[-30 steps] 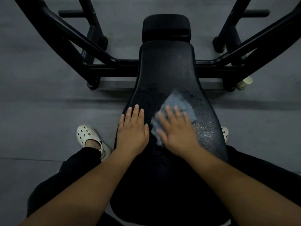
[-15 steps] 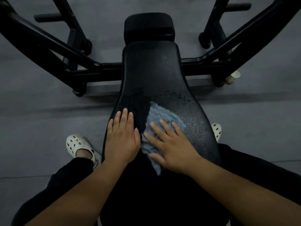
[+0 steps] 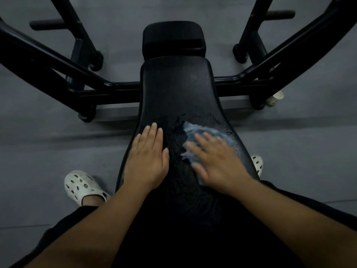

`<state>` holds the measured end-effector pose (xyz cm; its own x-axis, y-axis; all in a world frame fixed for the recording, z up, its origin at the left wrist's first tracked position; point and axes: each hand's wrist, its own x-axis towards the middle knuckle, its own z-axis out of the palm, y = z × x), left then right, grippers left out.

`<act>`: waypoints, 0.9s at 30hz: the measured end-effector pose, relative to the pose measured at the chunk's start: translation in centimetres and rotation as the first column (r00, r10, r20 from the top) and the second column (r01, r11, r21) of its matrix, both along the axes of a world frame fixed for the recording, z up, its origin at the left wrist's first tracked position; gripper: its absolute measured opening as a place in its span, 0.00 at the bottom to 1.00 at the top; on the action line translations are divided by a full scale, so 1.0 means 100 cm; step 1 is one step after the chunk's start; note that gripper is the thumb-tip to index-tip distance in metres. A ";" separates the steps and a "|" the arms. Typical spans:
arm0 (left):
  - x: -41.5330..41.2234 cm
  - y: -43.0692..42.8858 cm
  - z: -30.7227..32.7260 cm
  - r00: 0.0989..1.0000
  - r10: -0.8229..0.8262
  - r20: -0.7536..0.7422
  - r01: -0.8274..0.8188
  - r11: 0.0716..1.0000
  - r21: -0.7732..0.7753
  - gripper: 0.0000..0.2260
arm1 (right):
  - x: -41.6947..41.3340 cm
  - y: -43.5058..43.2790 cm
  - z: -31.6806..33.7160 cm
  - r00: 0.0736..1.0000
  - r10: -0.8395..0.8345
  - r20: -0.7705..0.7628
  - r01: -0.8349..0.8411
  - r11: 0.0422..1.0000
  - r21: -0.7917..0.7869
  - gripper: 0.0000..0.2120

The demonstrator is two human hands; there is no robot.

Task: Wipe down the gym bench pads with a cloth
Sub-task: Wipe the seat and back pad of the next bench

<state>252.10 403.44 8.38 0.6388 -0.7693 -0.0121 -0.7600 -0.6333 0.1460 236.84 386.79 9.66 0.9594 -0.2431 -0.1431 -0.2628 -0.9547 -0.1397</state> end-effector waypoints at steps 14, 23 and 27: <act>0.001 -0.002 -0.003 1.000 0.015 0.009 -0.014 1.000 -0.020 0.29 | 0.036 -0.043 0.004 0.997 -0.032 -0.076 0.029 0.999 -0.041 0.31; 0.013 -0.007 0.005 1.000 -0.021 -0.017 0.019 0.998 -0.063 0.28 | 0.062 -0.020 0.017 0.988 -0.130 0.086 0.113 0.977 0.180 0.19; 0.067 -0.054 0.008 0.997 -0.081 0.018 0.082 0.993 -0.084 0.30 | 0.105 -0.044 0.003 0.922 -0.361 0.143 0.349 0.932 0.102 0.29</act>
